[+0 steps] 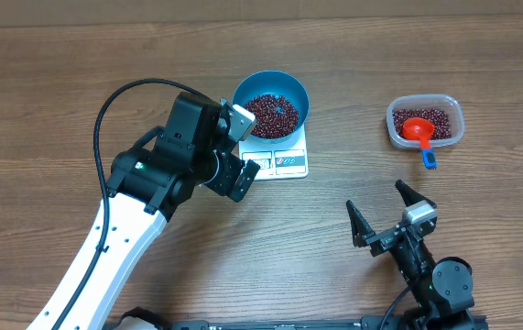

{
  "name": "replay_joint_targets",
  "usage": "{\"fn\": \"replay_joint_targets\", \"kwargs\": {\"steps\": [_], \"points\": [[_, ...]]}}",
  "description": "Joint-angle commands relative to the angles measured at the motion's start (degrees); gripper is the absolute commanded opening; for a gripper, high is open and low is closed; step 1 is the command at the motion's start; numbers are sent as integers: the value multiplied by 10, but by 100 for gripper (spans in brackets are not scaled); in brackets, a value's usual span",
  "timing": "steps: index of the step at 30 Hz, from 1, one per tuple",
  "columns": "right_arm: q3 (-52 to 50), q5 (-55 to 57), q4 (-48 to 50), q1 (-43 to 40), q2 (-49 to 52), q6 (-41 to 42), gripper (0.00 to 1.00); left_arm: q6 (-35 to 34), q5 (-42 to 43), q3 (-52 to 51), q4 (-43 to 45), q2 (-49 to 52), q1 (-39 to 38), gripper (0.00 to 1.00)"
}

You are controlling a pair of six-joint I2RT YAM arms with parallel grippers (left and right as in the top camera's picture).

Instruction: Scoop item into bowl and weigh 150g on scale

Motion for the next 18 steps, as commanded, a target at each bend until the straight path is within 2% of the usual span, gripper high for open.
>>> {"fn": "replay_joint_targets", "kwargs": {"steps": [1,13,18], "points": [[-6,6,3,2,-5,3,100,11,-4,0,1,-5,0,100],[-6,6,3,2,-5,3,100,11,-5,0,-2,-5,0,100],[-6,5,3,2,-5,2,100,10,-4,0,-38,-29,-1,100]]}}
